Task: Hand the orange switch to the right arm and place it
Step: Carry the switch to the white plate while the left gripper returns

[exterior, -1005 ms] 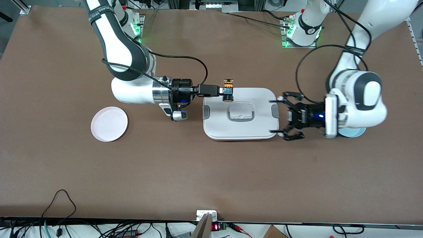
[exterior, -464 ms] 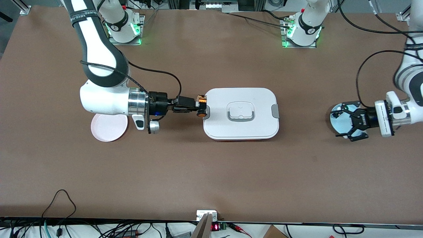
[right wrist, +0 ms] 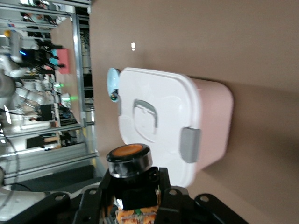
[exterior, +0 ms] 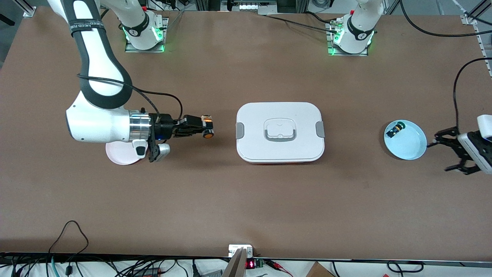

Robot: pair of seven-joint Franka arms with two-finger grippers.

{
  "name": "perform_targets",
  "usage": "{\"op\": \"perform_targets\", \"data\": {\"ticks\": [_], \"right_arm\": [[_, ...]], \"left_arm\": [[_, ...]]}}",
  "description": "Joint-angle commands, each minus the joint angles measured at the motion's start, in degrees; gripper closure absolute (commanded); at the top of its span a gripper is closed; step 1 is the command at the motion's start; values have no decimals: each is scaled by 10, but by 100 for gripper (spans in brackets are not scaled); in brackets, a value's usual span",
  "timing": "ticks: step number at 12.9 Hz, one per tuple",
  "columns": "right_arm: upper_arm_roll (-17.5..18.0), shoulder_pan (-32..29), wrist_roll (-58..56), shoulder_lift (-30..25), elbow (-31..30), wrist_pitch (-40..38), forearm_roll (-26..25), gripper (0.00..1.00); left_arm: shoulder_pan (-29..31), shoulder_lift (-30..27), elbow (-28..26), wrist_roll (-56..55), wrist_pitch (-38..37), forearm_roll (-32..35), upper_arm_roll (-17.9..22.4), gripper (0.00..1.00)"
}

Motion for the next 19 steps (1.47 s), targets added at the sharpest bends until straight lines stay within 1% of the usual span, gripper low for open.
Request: {"op": "perform_targets", "data": {"ticks": [1,3,4,5,6,7,8,9,10,14,15,16,19], "right_arm": [[5,-20,-35,-18,-13,-7,-79,78],[5,-36,-57,-17,-20,-5,-147,78],[5,-43,-89,-17,-22,-5,-190,78],[5,-45,-126,-17,-26,-7,-236,78],[5,-48,-152,-17,-30,-8,-283,78],[5,-51,-182,-18,-37,-10,-328,78],[5,-53,-206,-22,-42,-11,-363,78],[5,-60,-230,-25,-46,-11,-402,78],[5,-63,-265,-27,-53,-11,-440,78],[5,-90,-418,-37,-97,-1,-578,77],[5,-96,-446,-37,-104,14,-601,77],[5,-106,-476,-38,-118,36,-614,77],[5,-128,-524,-37,-175,129,-616,77]], "left_arm": [[-46,-35,44,-202,-55,75,2,0],[-87,-83,38,-340,-104,88,12,0],[-103,-107,35,-410,-129,112,13,0],[-126,-135,22,-487,-167,116,13,0],[-139,-160,5,-560,-203,116,13,0],[-151,-184,-19,-622,-215,114,13,0],[-159,-205,-49,-659,-215,109,16,0],[-159,-220,-74,-667,-212,94,22,0],[-159,-223,-86,-668,-211,78,35,0],[-156,-222,-86,-670,-218,76,41,0],[-154,-222,-85,-670,-221,75,41,0],[-150,-219,-80,-670,-224,70,41,0],[-144,-218,-79,-670,-232,52,41,0]]}}
